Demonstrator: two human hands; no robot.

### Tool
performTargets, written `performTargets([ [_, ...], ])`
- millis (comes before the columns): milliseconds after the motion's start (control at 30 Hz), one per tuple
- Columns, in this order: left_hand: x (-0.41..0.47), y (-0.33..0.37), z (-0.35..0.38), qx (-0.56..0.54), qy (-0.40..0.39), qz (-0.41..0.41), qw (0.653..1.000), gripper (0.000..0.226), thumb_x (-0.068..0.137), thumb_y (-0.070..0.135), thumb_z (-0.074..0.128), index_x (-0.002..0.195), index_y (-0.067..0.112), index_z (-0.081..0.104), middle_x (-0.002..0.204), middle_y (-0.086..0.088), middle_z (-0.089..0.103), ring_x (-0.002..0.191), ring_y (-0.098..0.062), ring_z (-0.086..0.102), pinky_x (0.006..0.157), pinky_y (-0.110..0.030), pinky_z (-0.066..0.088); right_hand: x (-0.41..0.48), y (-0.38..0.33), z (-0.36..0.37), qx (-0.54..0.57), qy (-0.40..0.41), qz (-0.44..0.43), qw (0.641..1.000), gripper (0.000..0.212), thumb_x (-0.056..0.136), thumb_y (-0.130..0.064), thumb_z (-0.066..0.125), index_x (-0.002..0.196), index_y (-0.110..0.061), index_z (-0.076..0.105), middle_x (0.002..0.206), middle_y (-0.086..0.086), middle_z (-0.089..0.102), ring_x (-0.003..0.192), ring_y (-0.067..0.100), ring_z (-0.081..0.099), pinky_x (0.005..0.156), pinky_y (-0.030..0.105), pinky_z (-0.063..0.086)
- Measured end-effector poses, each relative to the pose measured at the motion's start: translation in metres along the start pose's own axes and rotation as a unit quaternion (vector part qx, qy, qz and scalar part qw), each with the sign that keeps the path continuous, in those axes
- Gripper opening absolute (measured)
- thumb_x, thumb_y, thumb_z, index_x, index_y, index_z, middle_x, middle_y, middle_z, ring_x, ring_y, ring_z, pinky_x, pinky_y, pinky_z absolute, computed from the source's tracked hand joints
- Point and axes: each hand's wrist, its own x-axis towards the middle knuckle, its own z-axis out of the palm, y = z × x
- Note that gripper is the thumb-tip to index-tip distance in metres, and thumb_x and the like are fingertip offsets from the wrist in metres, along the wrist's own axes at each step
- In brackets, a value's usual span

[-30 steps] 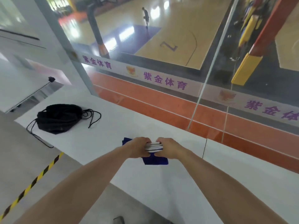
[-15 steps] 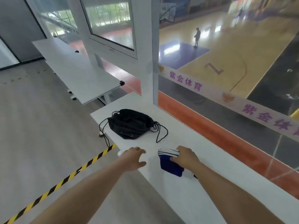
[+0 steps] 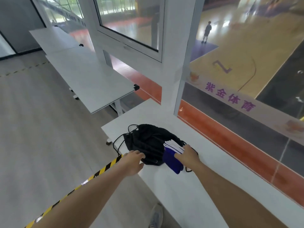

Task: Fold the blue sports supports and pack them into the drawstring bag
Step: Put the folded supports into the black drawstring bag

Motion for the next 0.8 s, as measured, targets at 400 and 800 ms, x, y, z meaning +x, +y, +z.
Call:
performTargets([
  [400,0.129,-0.074,-0.012,0.063,-0.028,0.069,0.995,0.048,0.099,0.041,0.043,0.145,0.026,0.044,0.152,0.005,0.038,0.147,-0.020,0.022,0.120,-0.039,0.019,0.122,-0.059,0.053,-0.097,0.069,-0.032,0.992,0.043,0.079,-0.032,0.070,0.113,-0.020,0.048,0.104,-0.003,0.057,0.090,0.022,0.061,0.073,0.034,0.049],
  [800,0.191,-0.149,0.051,0.199,-0.066,0.276,0.938,0.060,0.084,0.054,0.063,0.138,0.027,0.054,0.148,-0.009,0.050,0.145,-0.033,0.034,0.115,-0.062,0.023,0.150,-0.042,0.186,-0.405,0.039,-0.023,0.913,0.069,0.065,-0.058,0.082,0.115,-0.016,0.062,0.120,0.014,0.061,0.105,0.034,0.058,0.089,0.052,0.047],
])
